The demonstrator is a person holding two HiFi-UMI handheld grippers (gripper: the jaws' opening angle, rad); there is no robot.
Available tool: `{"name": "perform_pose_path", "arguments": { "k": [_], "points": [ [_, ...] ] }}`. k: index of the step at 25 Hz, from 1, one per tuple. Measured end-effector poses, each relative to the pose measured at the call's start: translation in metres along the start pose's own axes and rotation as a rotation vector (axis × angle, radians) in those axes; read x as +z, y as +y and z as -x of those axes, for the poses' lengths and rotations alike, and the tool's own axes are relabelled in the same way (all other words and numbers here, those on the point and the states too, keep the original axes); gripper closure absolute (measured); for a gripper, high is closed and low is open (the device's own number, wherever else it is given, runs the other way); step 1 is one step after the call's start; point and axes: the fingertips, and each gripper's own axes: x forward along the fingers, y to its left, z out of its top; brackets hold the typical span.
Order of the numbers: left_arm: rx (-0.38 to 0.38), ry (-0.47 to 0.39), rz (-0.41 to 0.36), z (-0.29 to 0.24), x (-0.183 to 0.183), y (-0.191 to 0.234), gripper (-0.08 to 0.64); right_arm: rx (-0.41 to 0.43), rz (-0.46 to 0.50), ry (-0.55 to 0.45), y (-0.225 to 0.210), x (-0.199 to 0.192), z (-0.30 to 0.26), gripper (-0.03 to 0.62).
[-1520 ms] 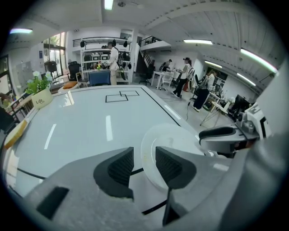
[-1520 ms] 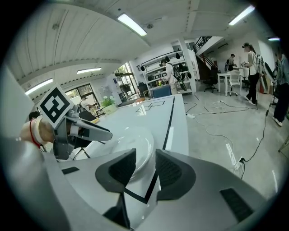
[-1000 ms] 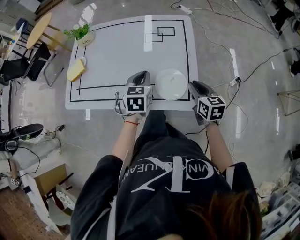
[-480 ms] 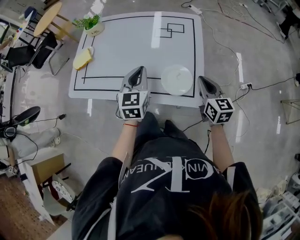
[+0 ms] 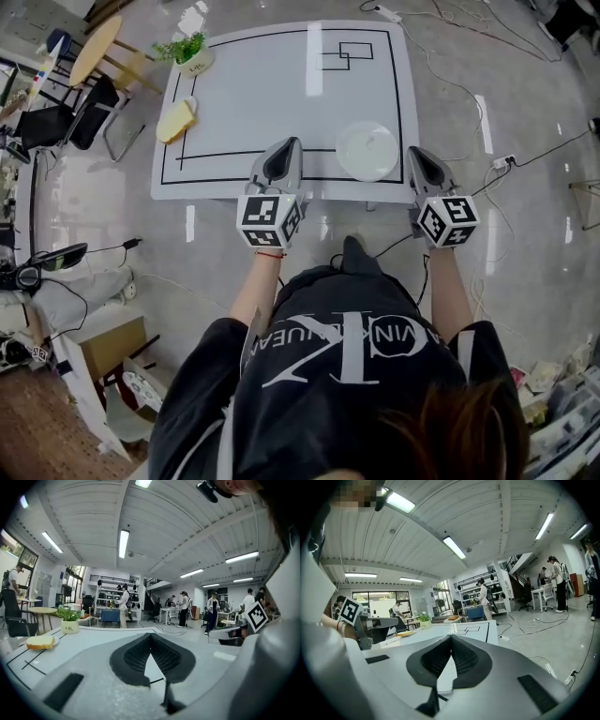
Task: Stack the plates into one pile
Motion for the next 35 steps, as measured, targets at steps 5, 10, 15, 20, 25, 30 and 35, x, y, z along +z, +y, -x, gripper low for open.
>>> {"name": "perform_pose_path", "arguments": {
  "k": [5,10,15,20,25,30,35],
  "points": [
    [-0.050,-0.010,-0.048,0.014,0.002,-0.009,0.549,-0.034,0.002,-0.033,0.024,0.002,0.017,0.591],
    [-0.099,-0.029,-0.057,0.028,0.005,-0.021,0.549,-0.066,0.015,-0.055,0.044,0.001,0.041,0.591],
    [-0.117,-0.054,-0.073,0.043,0.006,-0.025,0.549,-0.094,0.029,-0.081,0.063,0.001,0.063,0.591],
    [-0.137,-0.066,-0.076,0.068,0.002,-0.030,0.549,-0.115,0.026,-0.114,0.084,-0.004,0.081,0.592],
    [-0.147,-0.066,-0.084,0.088,-0.005,-0.028,0.549,-0.116,0.040,-0.130,0.104,-0.009,0.092,0.592],
    [-0.165,-0.073,-0.083,0.101,-0.006,-0.031,0.549,-0.132,0.055,-0.146,0.118,-0.010,0.104,0.592],
    [-0.179,-0.079,-0.087,0.107,-0.007,-0.035,0.549,-0.141,0.060,-0.159,0.123,-0.010,0.113,0.592]
  ]
}}
